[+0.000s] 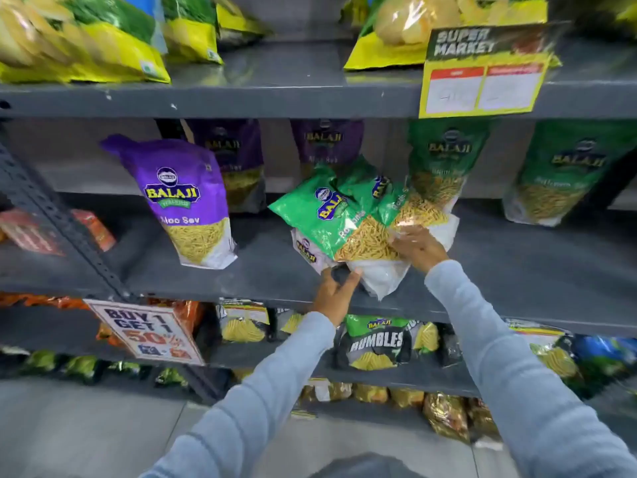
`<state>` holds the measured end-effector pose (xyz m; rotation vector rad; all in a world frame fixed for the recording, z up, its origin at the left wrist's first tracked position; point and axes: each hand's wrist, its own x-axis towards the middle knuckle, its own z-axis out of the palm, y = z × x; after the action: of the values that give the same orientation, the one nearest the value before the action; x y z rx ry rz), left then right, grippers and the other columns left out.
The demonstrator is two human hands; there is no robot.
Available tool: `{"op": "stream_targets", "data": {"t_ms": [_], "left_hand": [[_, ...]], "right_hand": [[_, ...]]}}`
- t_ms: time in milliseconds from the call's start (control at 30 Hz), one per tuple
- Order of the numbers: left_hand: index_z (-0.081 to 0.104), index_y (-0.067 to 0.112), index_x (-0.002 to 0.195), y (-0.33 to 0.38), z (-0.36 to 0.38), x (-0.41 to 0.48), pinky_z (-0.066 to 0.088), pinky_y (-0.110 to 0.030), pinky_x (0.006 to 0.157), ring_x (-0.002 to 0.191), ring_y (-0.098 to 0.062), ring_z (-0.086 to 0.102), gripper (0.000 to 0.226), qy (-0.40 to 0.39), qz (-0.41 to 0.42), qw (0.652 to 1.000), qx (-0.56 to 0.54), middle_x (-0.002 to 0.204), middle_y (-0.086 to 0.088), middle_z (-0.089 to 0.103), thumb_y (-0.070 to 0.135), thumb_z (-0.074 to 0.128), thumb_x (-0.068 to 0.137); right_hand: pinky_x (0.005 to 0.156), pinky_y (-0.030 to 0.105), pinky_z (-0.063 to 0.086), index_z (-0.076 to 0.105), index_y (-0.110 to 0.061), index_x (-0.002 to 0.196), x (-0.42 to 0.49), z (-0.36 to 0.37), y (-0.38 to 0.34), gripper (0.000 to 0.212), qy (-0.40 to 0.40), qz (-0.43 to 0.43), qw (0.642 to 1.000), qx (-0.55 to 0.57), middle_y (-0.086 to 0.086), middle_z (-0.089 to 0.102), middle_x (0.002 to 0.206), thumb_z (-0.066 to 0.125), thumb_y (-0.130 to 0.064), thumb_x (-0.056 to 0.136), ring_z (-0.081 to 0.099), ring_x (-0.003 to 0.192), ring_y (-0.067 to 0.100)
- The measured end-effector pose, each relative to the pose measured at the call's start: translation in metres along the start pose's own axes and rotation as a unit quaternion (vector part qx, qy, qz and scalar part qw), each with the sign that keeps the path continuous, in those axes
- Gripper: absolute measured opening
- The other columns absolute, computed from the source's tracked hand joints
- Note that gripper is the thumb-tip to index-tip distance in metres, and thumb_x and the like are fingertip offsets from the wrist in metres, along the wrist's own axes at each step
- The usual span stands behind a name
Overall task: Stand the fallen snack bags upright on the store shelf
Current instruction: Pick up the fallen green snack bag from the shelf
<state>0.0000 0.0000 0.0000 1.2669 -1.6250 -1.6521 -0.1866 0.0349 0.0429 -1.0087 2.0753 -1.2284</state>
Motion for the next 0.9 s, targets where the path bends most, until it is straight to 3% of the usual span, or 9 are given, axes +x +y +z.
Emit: {"op": "stream_targets", "data": {"t_ms": [133, 300, 433, 533, 600, 700, 767, 833, 900], "left_hand": [[0.052, 0.021, 0.117, -0.011, 0.014, 0.027, 0.046, -0.051, 0.102, 0.113, -0.023, 0.060, 0.088, 0.018, -0.026, 0.996, -0.086, 0.125, -0.004, 0.063, 0.078, 0.064, 0.051], [0.057, 0.015, 0.115, 0.003, 0.032, 0.030, 0.049, -0.050, 0.099, 0.107, -0.024, 0.065, 0.083, 0.012, -0.018, 0.983, -0.183, 0.116, -0.007, 0.069, 0.053, 0.085, 0.046], [0.059, 0.014, 0.112, 0.006, 0.030, 0.013, 0.050, -0.051, 0.097, 0.104, -0.026, 0.066, 0.068, 0.029, -0.016, 0.980, -0.198, 0.114, -0.010, 0.069, 0.023, 0.088, 0.051], [0.060, 0.014, 0.110, 0.000, 0.020, -0.003, 0.051, -0.049, 0.096, 0.100, -0.026, 0.067, 0.059, 0.036, -0.023, 0.982, -0.185, 0.111, -0.009, 0.070, 0.015, 0.087, 0.058], [0.060, 0.018, 0.103, -0.001, 0.007, -0.018, 0.052, -0.045, 0.093, 0.095, -0.021, 0.066, 0.051, 0.039, -0.026, 0.984, -0.174, 0.103, -0.003, 0.071, 0.014, 0.086, 0.059], [0.062, 0.023, 0.093, -0.003, -0.017, -0.042, 0.052, -0.046, 0.093, 0.096, -0.022, 0.067, 0.055, 0.045, -0.029, 0.989, -0.140, 0.099, 0.000, 0.072, 0.024, 0.090, 0.045], [0.064, 0.021, 0.092, -0.005, -0.034, -0.060, 0.052, -0.040, 0.092, 0.098, -0.023, 0.067, 0.047, 0.035, -0.023, 0.990, -0.134, 0.099, 0.000, 0.073, 0.012, 0.088, 0.052], [0.068, 0.018, 0.091, -0.005, -0.049, -0.075, 0.052, -0.036, 0.088, 0.098, -0.025, 0.068, 0.040, 0.014, -0.028, 0.991, -0.130, 0.099, -0.003, 0.074, 0.007, 0.085, 0.057], [0.072, 0.016, 0.089, -0.008, -0.058, -0.092, 0.053, -0.036, 0.089, 0.098, -0.026, 0.069, 0.046, -0.005, -0.046, 0.991, -0.124, 0.099, -0.006, 0.075, 0.019, 0.088, 0.046]], "right_hand": [[0.092, 0.024, 0.037, 0.052, -0.009, 0.124, 0.011, 0.004, 0.003, 0.042, -0.049, 0.018, 0.998, -0.037, 0.012, 0.057, 0.127, 0.055, -0.031, 0.088, 0.052, 0.110, 0.021], [0.111, 0.037, 0.032, 0.047, -0.021, 0.131, 0.022, 0.001, 0.013, 0.057, -0.096, 0.025, 0.994, -0.042, 0.005, 0.050, 0.138, 0.053, -0.051, 0.082, 0.044, 0.127, 0.025], [0.106, 0.035, 0.037, 0.052, -0.017, 0.124, 0.017, 0.000, 0.017, 0.057, -0.122, 0.028, 0.992, -0.033, 0.001, 0.055, 0.123, 0.061, -0.049, 0.078, 0.050, 0.117, 0.019], [0.105, 0.039, 0.040, 0.055, -0.014, 0.119, 0.003, 0.003, 0.017, 0.057, -0.137, 0.026, 0.990, -0.024, 0.005, 0.059, 0.119, 0.067, -0.047, 0.074, 0.055, 0.112, 0.021], [0.101, 0.035, 0.042, 0.056, -0.012, 0.115, -0.016, 0.008, 0.013, 0.050, -0.146, 0.024, 0.989, 0.008, 0.006, 0.059, 0.118, 0.069, -0.039, 0.075, 0.054, 0.113, 0.022], [0.092, 0.030, 0.042, 0.055, -0.010, 0.115, -0.051, 0.015, 0.006, 0.049, -0.159, 0.024, 0.986, 0.039, 0.004, 0.058, 0.115, 0.070, -0.034, 0.075, 0.053, 0.109, 0.019], [0.086, 0.029, 0.045, 0.056, -0.010, 0.117, -0.080, 0.018, 0.000, 0.052, -0.161, 0.034, 0.984, 0.067, 0.004, 0.060, 0.111, 0.073, -0.033, 0.073, 0.056, 0.104, 0.019], [0.076, 0.019, 0.048, 0.058, -0.014, 0.112, -0.108, 0.020, -0.004, 0.042, -0.157, 0.046, 0.981, 0.107, -0.001, 0.061, 0.097, 0.072, -0.027, 0.075, 0.057, 0.091, 0.014], [0.065, 0.010, 0.049, 0.061, -0.017, 0.106, -0.138, 0.021, -0.003, 0.033, -0.156, 0.042, 0.978, 0.131, -0.005, 0.064, 0.090, 0.071, -0.023, 0.075, 0.060, 0.085, 0.013]]}}
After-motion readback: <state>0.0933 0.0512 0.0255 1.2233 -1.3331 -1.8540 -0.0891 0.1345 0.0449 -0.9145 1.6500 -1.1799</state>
